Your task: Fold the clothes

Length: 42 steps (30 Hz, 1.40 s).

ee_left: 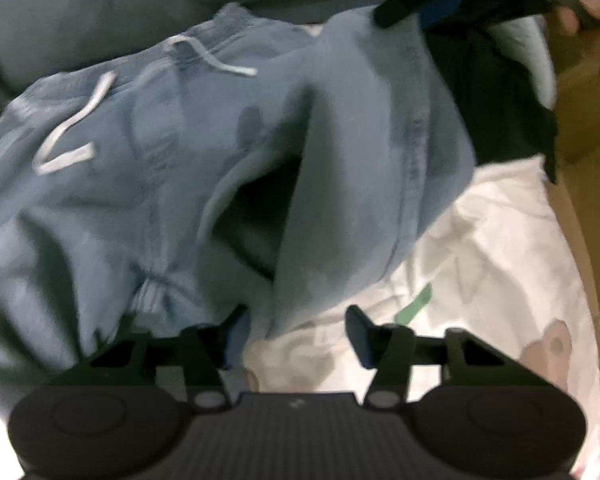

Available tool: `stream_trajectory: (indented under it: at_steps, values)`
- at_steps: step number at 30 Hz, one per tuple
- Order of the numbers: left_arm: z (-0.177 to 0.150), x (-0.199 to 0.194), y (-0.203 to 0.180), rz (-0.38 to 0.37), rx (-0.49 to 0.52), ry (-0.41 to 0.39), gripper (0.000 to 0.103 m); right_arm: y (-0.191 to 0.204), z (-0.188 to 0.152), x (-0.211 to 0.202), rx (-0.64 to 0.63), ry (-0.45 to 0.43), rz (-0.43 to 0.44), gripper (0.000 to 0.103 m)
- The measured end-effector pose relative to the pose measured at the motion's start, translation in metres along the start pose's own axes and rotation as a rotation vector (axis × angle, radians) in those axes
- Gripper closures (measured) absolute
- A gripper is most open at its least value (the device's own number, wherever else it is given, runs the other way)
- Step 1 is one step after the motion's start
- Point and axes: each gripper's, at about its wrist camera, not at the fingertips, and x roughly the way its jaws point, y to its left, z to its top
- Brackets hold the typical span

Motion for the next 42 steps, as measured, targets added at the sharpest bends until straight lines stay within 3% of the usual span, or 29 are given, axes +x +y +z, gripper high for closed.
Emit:
stream_trajectory:
  at_steps: [2, 10, 11, 12, 15, 23, 34, 37, 39, 40, 42]
  values:
    - [0.006, 0.001, 0.002, -0.017, 0.032, 0.004, 0.065, 0.000, -0.002, -0.003, 0.001, 0.025, 0.020, 0.059]
    - [0.023, 0.004, -0.005, -0.031, 0.060, -0.008, 0.066, 0.010, -0.032, -0.042, -0.024, -0.017, 0.048, 0.059]
    - [0.024, 0.006, -0.003, -0.042, 0.054, -0.004, 0.074, 0.012, -0.038, -0.047, -0.031, -0.021, 0.048, 0.059]
    - [0.025, 0.007, -0.001, -0.053, 0.046, 0.001, 0.091, 0.013, -0.047, -0.049, -0.033, -0.018, 0.049, 0.059]
    - [0.028, 0.005, 0.004, -0.087, 0.018, 0.010, 0.096, 0.010, -0.074, -0.043, -0.012, 0.021, 0.045, 0.059]
    - [0.035, -0.024, 0.018, -0.196, -0.056, -0.016, 0.099, 0.013, -0.145, 0.010, -0.086, 0.142, 0.040, 0.059]
    - [0.054, -0.033, 0.028, -0.226, -0.077, -0.010, 0.100, 0.023, -0.149, 0.032, -0.055, 0.114, 0.114, 0.059]
    - [0.057, -0.035, 0.030, -0.245, -0.092, 0.001, 0.100, 0.026, -0.147, 0.029, -0.044, 0.091, 0.125, 0.062]
    - [0.057, -0.039, 0.033, -0.258, -0.124, -0.002, 0.100, 0.025, -0.144, 0.025, -0.017, 0.066, 0.130, 0.075]
    - [0.057, -0.041, 0.035, -0.259, -0.137, -0.006, 0.100, 0.023, -0.143, 0.023, -0.011, 0.062, 0.134, 0.090]
    - [0.056, -0.046, 0.035, -0.254, -0.139, -0.011, 0.100, 0.020, -0.141, 0.018, 0.003, 0.055, 0.143, 0.093]
